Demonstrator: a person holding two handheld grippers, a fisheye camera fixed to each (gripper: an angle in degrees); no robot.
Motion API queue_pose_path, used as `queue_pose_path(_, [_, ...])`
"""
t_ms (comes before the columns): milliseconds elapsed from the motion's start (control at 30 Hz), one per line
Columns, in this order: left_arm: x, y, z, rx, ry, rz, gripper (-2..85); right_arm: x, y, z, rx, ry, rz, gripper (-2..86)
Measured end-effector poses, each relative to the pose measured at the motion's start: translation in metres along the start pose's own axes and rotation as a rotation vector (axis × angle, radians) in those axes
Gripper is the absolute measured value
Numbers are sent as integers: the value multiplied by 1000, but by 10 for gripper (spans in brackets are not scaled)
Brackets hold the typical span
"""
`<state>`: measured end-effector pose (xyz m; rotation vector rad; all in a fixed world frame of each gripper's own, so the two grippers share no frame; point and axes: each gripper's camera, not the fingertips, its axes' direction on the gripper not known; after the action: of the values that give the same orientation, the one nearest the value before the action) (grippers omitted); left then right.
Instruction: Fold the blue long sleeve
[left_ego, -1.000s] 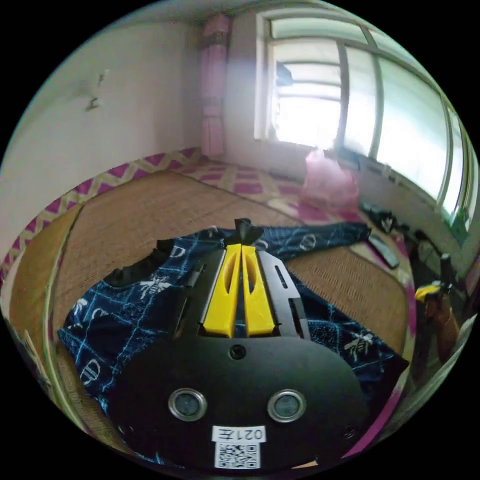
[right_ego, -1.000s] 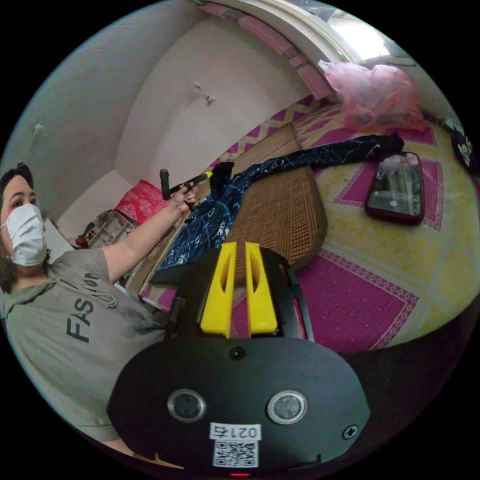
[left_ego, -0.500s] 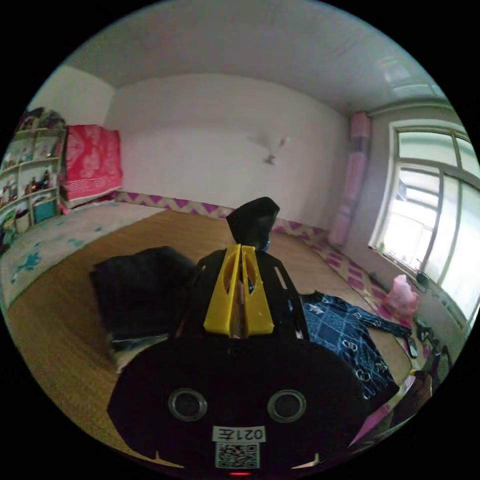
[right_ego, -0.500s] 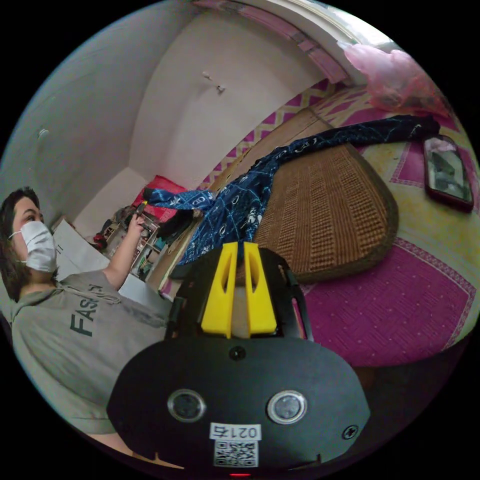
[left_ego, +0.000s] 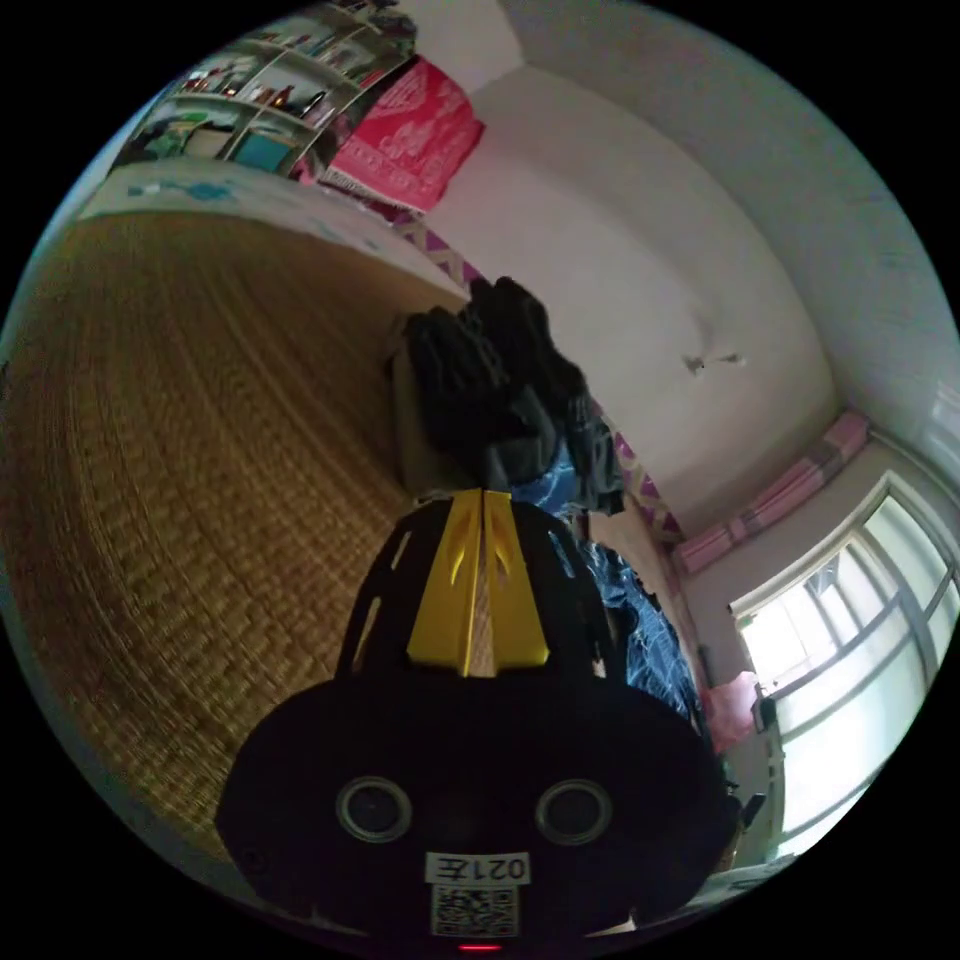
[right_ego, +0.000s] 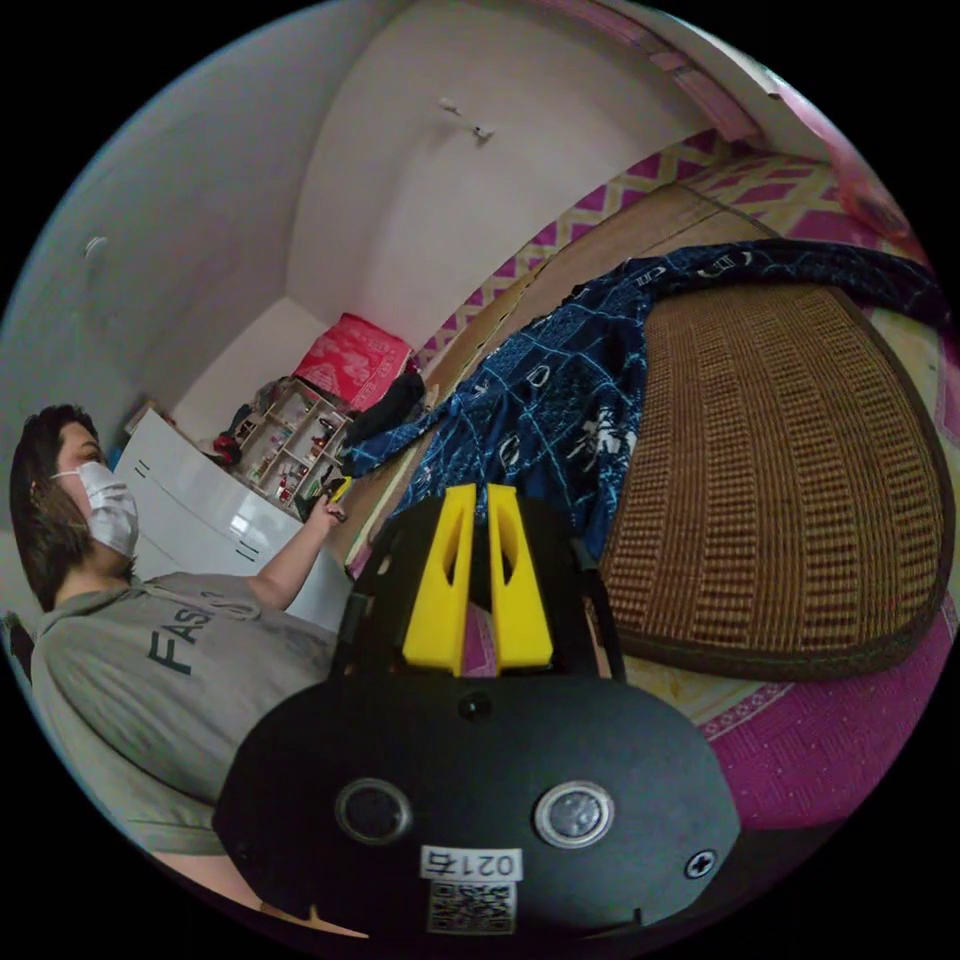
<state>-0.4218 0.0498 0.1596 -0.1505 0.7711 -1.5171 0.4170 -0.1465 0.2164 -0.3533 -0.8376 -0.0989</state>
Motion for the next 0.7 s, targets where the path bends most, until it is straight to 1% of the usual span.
queue_pose_path(33, [-3,-5,-1,-16,-11,-13,-9,-2,-1,3,-2,-1,-1,6])
queue_pose_path(133, [-18,-35,0,-137,-65,-74,-8,-5,-3,17,-18,-8,5,6])
queue_pose_path(200, [-25,-63,-8,-190,-31,-103,-5,-5,-4,29,-33,-17,14,6])
queue_pose_path(300, [-29,-96,-40,-134,-68,-123,7,-6,-5,42,-38,-32,20,6])
queue_pose_path(333, [-29,-102,-46,-124,-71,-126,26,-6,-5,44,-39,-35,21,5])
queue_pose_path(400, [-28,-123,-60,-94,-17,-122,86,-6,-5,54,-45,-50,25,6])
queue_pose_path(433, [-27,-128,-61,-94,-4,-116,98,-6,-5,57,-47,-52,27,6])
queue_pose_path(500, [-18,-146,-57,-104,17,-74,122,-5,-5,66,-58,-62,35,6])
queue_pose_path(633, [-4,-172,-33,-161,-12,-2,133,-7,-8,76,-67,-72,38,6])
queue_pose_path(700, [3,-188,-12,-219,-40,41,128,-11,-9,79,-70,-71,33,6])
